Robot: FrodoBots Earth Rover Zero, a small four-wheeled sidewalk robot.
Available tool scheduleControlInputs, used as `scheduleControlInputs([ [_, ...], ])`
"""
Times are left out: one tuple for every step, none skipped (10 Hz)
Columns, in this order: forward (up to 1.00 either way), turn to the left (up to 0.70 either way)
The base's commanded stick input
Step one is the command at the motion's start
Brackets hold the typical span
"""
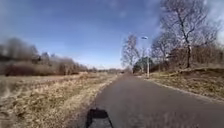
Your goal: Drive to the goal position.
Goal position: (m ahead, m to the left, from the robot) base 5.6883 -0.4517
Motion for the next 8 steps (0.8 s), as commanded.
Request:
scheduleControlInputs([
  [0.7, -0.03],
  [0.7, -0.03],
  [0.7, -0.04],
  [0.7, -0.04],
  [0.7, -0.05],
  [0.7, -0.05],
  [0.7, -0.05],
  [0.7, -0.05],
])
